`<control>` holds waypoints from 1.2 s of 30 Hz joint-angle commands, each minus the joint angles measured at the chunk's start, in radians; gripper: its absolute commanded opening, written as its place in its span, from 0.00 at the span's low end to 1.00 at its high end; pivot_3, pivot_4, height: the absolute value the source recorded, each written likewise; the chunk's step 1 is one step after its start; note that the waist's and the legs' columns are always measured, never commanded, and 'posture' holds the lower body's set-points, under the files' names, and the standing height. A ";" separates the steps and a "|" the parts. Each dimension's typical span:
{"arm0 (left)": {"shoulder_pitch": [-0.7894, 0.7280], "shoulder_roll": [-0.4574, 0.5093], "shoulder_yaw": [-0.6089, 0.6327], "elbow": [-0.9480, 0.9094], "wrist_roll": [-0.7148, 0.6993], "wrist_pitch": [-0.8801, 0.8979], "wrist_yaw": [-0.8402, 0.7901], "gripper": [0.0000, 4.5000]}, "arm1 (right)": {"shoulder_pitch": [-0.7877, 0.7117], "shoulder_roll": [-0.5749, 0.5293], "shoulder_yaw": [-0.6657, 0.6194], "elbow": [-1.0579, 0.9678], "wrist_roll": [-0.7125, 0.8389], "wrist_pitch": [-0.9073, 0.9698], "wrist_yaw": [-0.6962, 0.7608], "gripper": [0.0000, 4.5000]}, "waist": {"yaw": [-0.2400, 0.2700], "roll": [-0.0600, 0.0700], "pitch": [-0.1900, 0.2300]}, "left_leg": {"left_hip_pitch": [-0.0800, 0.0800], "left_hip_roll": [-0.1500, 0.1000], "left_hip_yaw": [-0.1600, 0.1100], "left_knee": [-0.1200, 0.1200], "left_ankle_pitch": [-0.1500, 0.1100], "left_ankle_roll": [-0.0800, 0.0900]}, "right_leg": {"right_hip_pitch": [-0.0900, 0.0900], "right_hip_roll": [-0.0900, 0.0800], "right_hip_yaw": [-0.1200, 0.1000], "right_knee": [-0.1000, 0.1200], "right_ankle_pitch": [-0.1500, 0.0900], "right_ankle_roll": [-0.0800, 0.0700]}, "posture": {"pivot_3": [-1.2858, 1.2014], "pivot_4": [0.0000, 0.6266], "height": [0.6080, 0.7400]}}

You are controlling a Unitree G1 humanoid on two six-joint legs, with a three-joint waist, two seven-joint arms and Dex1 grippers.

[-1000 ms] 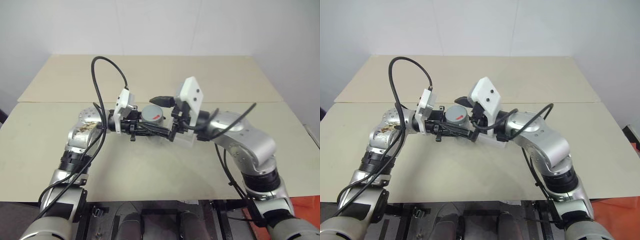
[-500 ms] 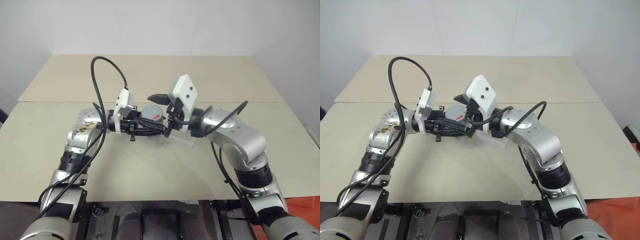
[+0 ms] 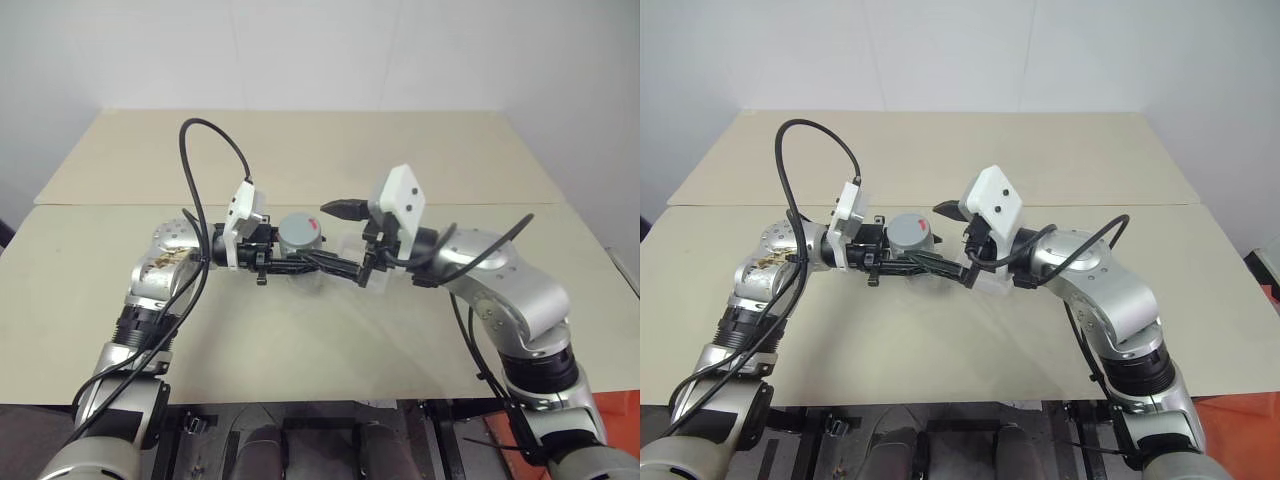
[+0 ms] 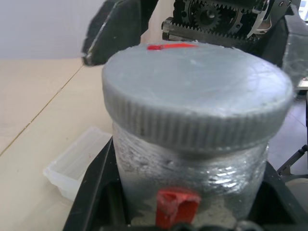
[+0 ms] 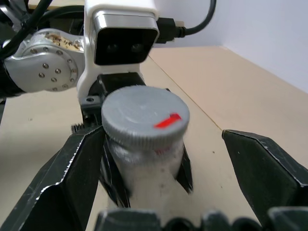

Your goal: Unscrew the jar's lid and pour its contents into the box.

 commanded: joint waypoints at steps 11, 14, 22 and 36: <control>-0.013 0.014 0.030 -0.041 -0.017 -0.009 -0.026 0.44 | 0.049 -0.096 -0.094 -0.061 0.059 -0.050 0.117 0.98 | 0.001 0.000 0.000 | 0.000 0.000 0.000 0.000 0.000 0.000 | 0.000 0.000 0.000 -0.001 0.000 0.000 | 0.52 0.24 1.00; -0.023 0.003 0.022 -0.018 -0.007 -0.016 -0.023 0.44 | 0.036 -0.090 -0.085 -0.079 0.089 -0.059 0.153 0.98 | 0.001 0.000 0.000 | 0.000 0.000 0.000 0.000 0.000 0.000 | 0.000 0.000 0.000 -0.001 0.000 0.000 | 0.52 0.24 1.00; -0.038 -0.022 0.011 0.000 0.000 -0.021 -0.025 0.44 | -0.081 0.034 0.016 0.003 0.024 -0.025 0.058 0.98 | -0.001 0.000 0.000 | 0.000 0.000 0.000 0.000 0.000 0.000 | 0.000 0.000 0.000 0.000 0.000 0.000 | 0.52 0.24 1.00; -0.039 -0.010 0.014 -0.007 0.006 -0.021 -0.037 0.44 | -0.146 0.098 0.039 0.120 -0.050 -0.037 0.021 0.98 | 0.000 0.000 0.000 | 0.000 0.000 0.000 0.000 0.000 0.000 | 0.000 0.000 0.000 0.001 0.000 0.000 | 0.52 0.24 1.00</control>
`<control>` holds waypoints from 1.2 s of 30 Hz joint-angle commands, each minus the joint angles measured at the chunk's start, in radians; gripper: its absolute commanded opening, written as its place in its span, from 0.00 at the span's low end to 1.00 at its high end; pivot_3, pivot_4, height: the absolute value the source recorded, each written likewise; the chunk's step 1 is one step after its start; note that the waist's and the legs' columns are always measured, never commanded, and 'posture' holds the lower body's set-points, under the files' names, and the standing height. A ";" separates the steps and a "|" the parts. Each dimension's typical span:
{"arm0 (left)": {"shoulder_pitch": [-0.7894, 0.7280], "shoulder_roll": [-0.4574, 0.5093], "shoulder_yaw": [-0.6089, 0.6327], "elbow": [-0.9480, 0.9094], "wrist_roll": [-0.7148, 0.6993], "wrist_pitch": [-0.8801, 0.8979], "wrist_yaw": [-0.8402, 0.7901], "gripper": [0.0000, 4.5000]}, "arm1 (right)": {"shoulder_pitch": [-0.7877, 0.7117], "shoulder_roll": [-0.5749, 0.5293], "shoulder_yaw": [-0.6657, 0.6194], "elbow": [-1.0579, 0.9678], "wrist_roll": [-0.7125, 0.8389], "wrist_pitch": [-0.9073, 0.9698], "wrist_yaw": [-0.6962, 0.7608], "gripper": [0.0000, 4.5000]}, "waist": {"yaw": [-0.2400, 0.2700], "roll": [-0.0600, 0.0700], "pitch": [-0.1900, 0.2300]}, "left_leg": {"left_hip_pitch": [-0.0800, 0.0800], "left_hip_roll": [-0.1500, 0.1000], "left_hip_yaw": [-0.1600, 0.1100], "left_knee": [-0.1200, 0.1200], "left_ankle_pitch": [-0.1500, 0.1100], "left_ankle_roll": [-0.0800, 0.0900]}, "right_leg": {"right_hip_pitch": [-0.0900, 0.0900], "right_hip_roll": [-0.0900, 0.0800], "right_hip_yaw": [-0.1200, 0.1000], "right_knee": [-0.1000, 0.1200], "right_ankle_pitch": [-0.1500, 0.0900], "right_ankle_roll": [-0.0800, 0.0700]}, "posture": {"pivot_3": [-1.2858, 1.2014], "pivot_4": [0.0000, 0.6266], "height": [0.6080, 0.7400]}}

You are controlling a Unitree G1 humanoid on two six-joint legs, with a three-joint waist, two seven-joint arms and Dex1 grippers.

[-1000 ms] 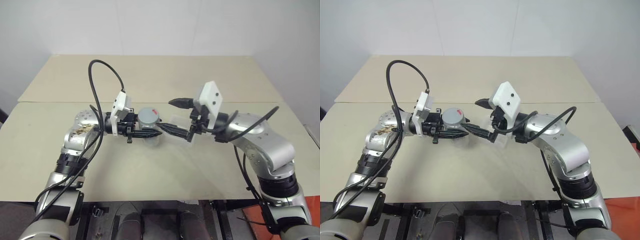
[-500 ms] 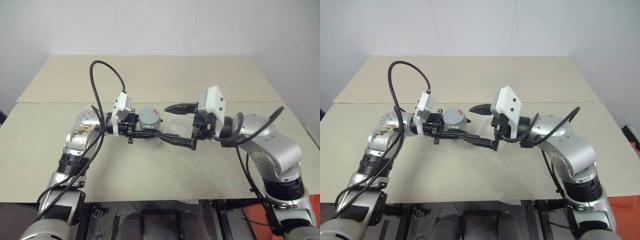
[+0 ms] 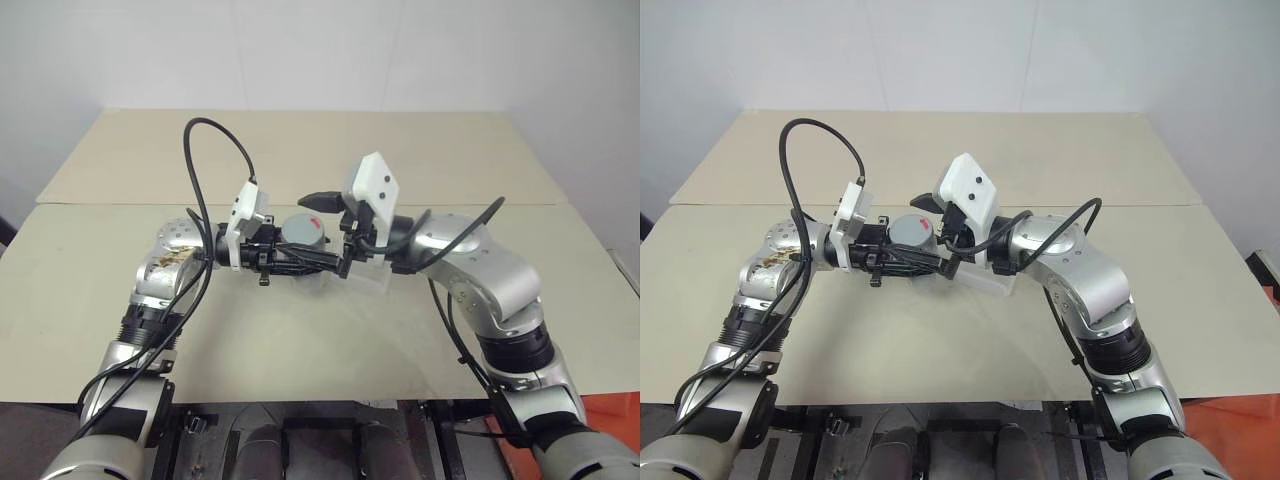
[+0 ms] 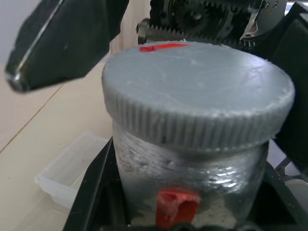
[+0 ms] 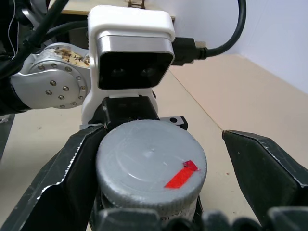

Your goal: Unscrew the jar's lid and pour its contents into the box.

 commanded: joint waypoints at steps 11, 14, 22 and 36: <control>-0.002 0.030 0.019 -0.031 -0.009 -0.014 -0.012 0.44 | 0.051 -0.124 -0.111 -0.058 0.014 -0.047 0.056 0.98 | 0.001 0.000 0.000 | 0.000 0.000 0.000 0.000 0.000 0.000 | 0.000 0.000 0.000 -0.001 0.000 0.000 | 0.52 0.24 1.00; 0.002 0.034 0.017 -0.033 -0.010 -0.014 -0.012 0.44 | 0.074 -0.144 -0.119 -0.076 0.019 -0.051 0.064 0.98 | 0.001 0.000 0.000 | 0.000 0.000 0.000 0.000 0.000 0.000 | 0.000 0.000 0.000 -0.001 0.000 0.000 | 0.52 0.24 1.00; 0.005 0.036 0.015 -0.033 -0.007 -0.014 -0.019 0.44 | 0.106 -0.176 -0.147 -0.100 0.042 -0.050 0.081 0.98 | 0.000 0.000 0.000 | 0.000 0.000 0.000 0.000 0.000 0.000 | 0.000 0.000 0.000 -0.001 0.000 0.000 | 0.52 0.24 1.00; -0.013 0.011 0.003 -0.013 0.001 -0.024 -0.019 0.44 | 0.052 -0.074 -0.072 -0.152 0.100 0.003 0.024 0.98 | -0.002 0.000 0.000 | 0.000 0.000 0.000 0.000 0.000 0.000 | 0.000 0.000 0.000 -0.001 0.000 0.000 | 0.52 0.24 1.00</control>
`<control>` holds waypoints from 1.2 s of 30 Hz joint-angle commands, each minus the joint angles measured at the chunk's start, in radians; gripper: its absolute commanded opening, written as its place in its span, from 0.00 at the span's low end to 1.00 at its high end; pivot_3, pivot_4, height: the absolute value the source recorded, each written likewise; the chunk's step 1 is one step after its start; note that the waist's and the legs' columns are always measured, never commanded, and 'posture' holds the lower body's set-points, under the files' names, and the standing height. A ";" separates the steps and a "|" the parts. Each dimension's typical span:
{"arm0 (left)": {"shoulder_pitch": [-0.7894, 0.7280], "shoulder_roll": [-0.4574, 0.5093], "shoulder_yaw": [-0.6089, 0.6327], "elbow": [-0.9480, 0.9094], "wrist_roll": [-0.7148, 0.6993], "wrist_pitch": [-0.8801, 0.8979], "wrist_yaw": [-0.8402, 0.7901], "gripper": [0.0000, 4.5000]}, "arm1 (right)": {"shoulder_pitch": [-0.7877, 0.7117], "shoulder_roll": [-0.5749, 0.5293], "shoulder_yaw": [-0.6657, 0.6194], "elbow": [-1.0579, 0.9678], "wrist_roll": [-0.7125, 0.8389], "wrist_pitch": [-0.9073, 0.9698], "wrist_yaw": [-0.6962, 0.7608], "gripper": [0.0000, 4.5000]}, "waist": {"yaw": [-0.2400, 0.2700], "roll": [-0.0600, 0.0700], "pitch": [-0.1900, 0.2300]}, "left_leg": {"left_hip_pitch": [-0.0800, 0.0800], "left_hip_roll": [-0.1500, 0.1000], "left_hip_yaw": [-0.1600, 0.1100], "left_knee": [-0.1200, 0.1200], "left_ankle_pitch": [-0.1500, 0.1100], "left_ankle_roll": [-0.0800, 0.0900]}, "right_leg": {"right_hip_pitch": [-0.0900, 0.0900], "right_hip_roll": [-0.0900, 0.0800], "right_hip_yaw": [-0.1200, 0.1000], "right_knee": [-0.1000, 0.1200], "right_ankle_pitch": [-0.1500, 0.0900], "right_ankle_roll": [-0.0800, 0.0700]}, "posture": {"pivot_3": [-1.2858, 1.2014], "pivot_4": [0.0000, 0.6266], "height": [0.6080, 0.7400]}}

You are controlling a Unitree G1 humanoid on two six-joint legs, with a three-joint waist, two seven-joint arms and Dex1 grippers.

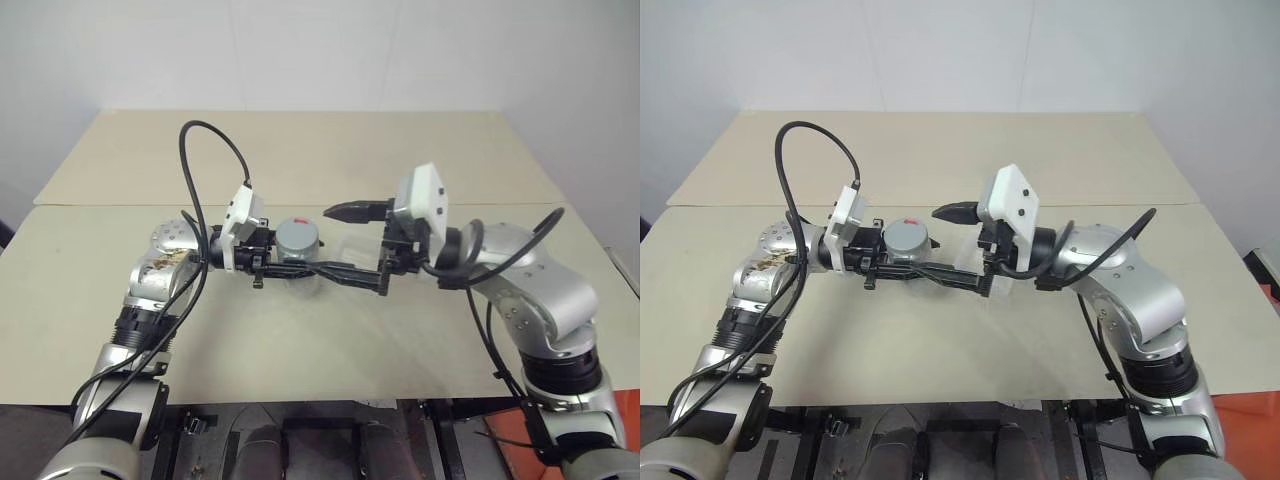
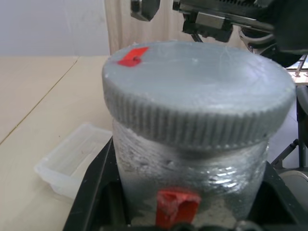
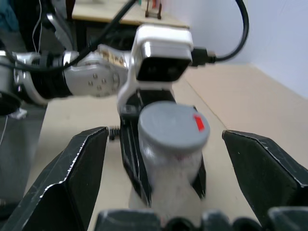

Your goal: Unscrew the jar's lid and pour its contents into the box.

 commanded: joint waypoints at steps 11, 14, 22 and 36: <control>-0.026 0.012 0.007 -0.019 -0.001 -0.004 -0.008 0.44 | -0.123 0.115 0.095 0.078 -0.129 0.041 -0.154 0.98 | 0.002 0.000 0.000 | 0.000 0.000 0.000 0.000 0.000 0.000 | 0.000 0.000 0.000 0.001 0.000 0.000 | 0.52 0.24 1.00; -0.023 0.016 0.008 -0.022 -0.002 -0.003 -0.006 0.44 | -0.121 0.115 0.087 0.084 -0.133 0.044 -0.153 0.98 | 0.001 0.000 0.000 | 0.000 0.000 0.000 0.000 0.000 0.000 | 0.000 0.000 0.000 0.001 0.000 0.000 | 0.52 0.24 1.00; -0.017 0.022 0.011 -0.026 -0.001 -0.002 -0.003 0.44 | -0.081 0.051 0.037 0.060 -0.120 0.050 -0.137 0.98 | 0.002 0.000 0.000 | 0.000 0.000 0.000 0.000 0.000 0.000 | 0.000 0.000 0.000 0.001 0.000 0.000 | 0.52 0.24 1.00; -0.025 0.019 0.007 -0.015 0.001 -0.003 -0.007 0.44 | -0.005 -0.047 -0.037 0.002 -0.072 0.057 -0.133 0.98 | 0.001 0.000 0.000 | 0.000 0.000 0.000 0.000 0.000 0.000 | 0.000 0.000 0.000 0.000 0.000 0.000 | 0.52 0.24 1.00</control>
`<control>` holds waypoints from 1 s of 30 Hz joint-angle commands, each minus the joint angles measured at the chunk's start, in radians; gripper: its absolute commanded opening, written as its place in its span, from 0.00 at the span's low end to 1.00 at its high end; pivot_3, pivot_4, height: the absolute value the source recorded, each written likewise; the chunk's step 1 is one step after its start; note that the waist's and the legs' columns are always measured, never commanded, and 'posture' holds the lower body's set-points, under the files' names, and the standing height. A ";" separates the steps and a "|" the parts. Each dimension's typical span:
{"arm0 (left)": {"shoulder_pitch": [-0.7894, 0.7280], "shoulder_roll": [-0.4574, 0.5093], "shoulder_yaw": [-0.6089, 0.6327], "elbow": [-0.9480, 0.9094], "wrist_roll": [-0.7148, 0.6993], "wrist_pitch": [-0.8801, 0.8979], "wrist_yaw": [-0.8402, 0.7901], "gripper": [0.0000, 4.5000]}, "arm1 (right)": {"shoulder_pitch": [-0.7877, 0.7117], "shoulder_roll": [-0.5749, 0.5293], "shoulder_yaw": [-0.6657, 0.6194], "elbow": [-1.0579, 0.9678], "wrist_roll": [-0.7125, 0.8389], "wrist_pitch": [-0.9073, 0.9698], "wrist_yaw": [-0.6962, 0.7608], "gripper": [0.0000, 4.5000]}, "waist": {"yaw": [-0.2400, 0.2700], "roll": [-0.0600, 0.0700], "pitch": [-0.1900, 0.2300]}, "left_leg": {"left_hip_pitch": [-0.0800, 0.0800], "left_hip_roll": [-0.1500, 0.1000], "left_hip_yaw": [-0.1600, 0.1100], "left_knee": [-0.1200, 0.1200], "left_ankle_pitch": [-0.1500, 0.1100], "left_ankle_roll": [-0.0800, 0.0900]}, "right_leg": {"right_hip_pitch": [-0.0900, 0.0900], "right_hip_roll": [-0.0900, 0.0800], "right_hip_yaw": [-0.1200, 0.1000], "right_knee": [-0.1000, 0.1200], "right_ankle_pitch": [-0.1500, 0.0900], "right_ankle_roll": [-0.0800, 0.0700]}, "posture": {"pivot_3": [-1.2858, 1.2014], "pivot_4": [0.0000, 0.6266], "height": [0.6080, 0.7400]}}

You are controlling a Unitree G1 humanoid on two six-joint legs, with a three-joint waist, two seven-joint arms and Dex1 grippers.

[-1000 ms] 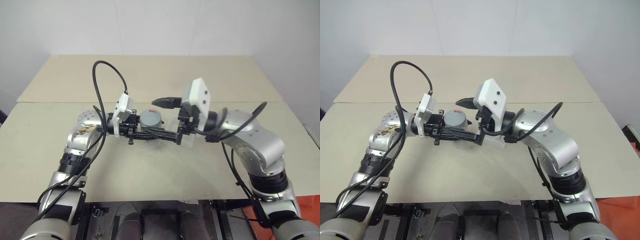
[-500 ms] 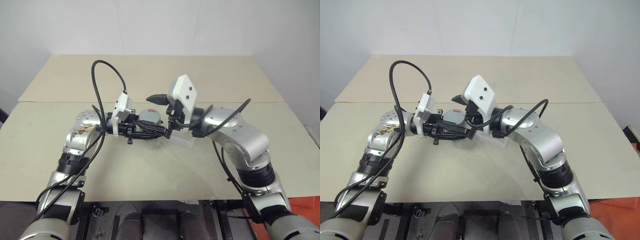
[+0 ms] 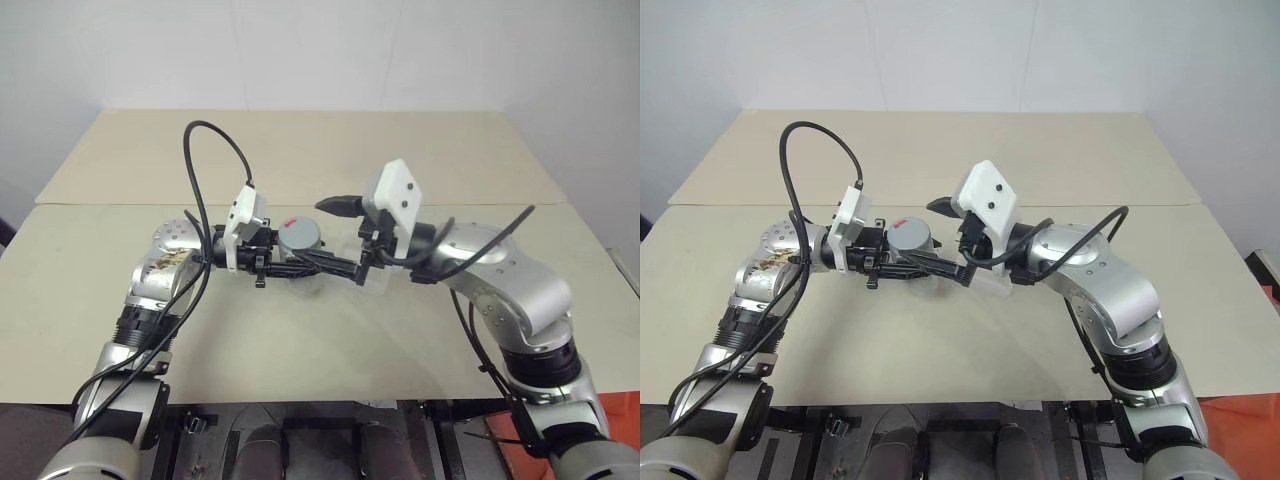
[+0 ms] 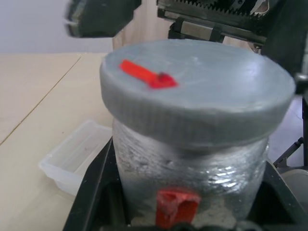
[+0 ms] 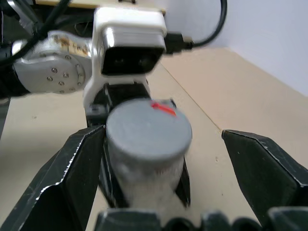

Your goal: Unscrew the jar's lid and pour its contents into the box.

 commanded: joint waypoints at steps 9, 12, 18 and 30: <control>-0.034 0.004 0.009 -0.007 -0.004 -0.009 -0.031 0.44 | 0.036 -0.062 -0.125 -0.043 0.031 0.005 0.006 0.98 | 0.000 0.000 0.000 | 0.000 0.000 0.000 0.000 0.000 0.000 | 0.000 0.000 0.000 -0.001 0.000 0.000 | 0.52 0.24 1.00; -0.038 0.001 0.007 0.000 -0.001 -0.013 -0.031 0.44 | 0.049 -0.078 -0.132 -0.065 0.056 0.006 0.034 0.98 | 0.000 0.000 0.000 | 0.000 0.000 0.000 0.000 0.000 0.000 | 0.000 0.000 0.000 -0.001 0.000 0.000 | 0.52 0.24 1.00; -0.049 -0.009 0.003 0.019 0.007 -0.022 -0.031 0.44 | 0.029 -0.060 -0.148 -0.097 0.167 0.074 0.031 0.98 | 0.000 0.000 0.000 | 0.000 0.000 0.000 0.000 0.000 0.000 | 0.000 0.000 0.000 -0.001 0.000 0.000 | 0.52 0.24 1.00; -0.058 -0.014 0.004 0.024 0.016 -0.021 -0.039 0.44 | -0.157 0.029 -0.041 -0.087 0.191 0.344 -0.141 0.98 | -0.001 0.000 0.000 | 0.000 0.000 0.000 0.000 0.000 0.000 | 0.000 0.000 0.000 0.000 0.000 0.000 | 0.52 0.24 1.00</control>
